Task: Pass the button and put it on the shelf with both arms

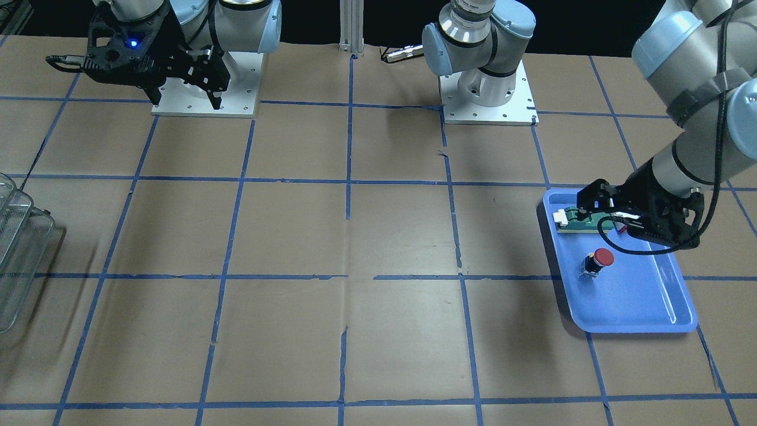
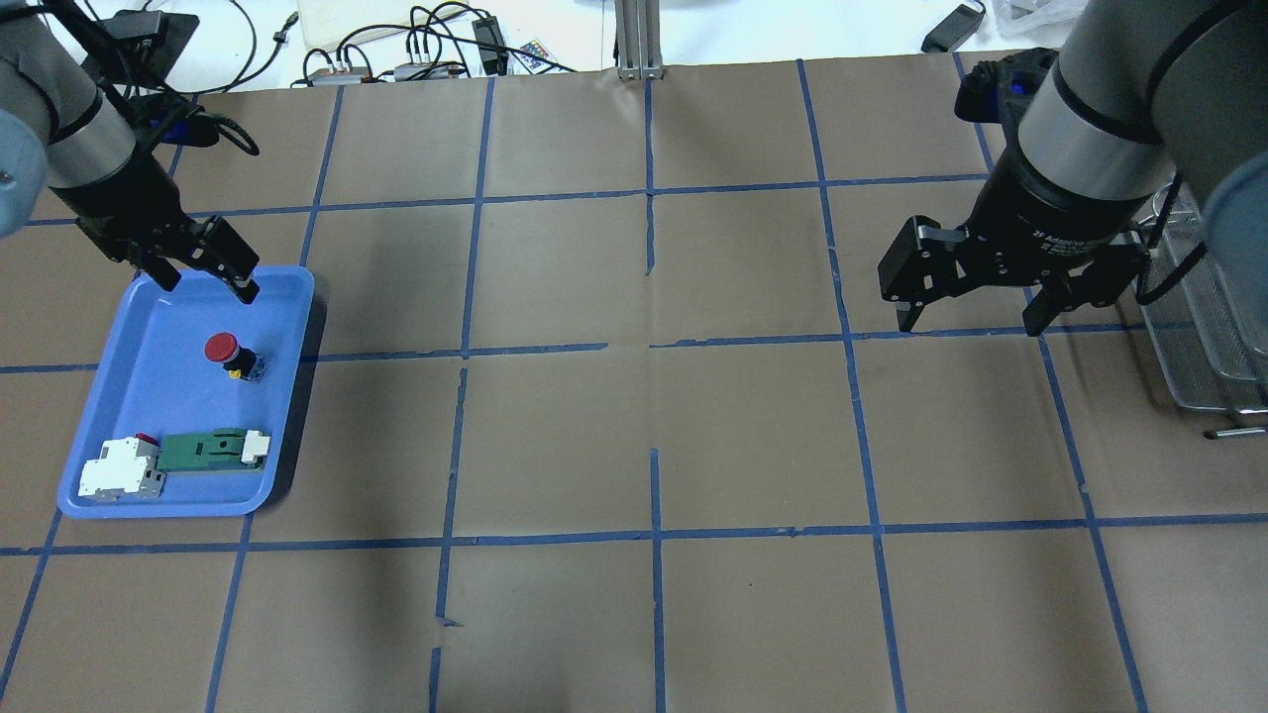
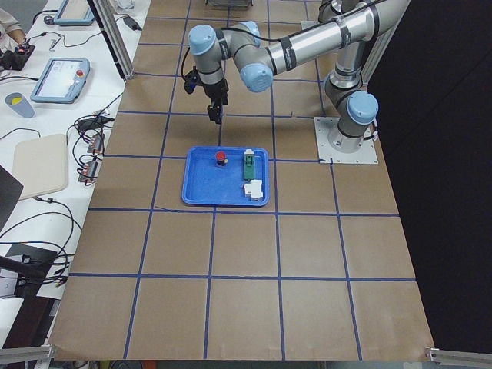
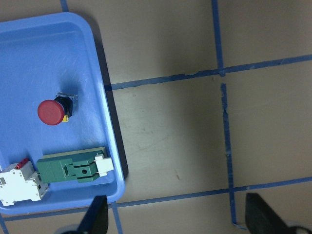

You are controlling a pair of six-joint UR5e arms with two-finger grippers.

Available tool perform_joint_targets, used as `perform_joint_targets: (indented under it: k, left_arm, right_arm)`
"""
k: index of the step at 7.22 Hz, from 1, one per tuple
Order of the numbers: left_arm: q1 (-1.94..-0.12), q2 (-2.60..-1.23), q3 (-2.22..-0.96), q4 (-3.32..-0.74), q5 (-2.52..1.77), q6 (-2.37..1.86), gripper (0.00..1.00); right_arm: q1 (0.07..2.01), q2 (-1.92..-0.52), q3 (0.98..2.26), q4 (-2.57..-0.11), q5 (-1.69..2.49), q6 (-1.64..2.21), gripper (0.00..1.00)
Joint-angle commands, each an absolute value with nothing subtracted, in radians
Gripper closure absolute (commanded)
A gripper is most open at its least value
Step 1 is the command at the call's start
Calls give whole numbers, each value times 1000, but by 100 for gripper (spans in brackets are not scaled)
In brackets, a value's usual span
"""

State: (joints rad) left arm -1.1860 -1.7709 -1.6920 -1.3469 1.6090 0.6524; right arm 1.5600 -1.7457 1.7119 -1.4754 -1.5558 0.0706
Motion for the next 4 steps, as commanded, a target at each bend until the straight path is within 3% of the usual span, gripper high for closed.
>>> perform_joint_targets:
  k: [1, 4]
  left_arm:
    - [-1111, -1857, -1823, -1055, 1602, 773, 0]
    - [-1111, -1905, -1885, -979, 1611, 776, 3]
  right_arm:
    - [1560, -1746, 1712, -1474, -1557, 71, 0]
    - [1560, -1746, 1712, -1477, -1555, 69, 0]
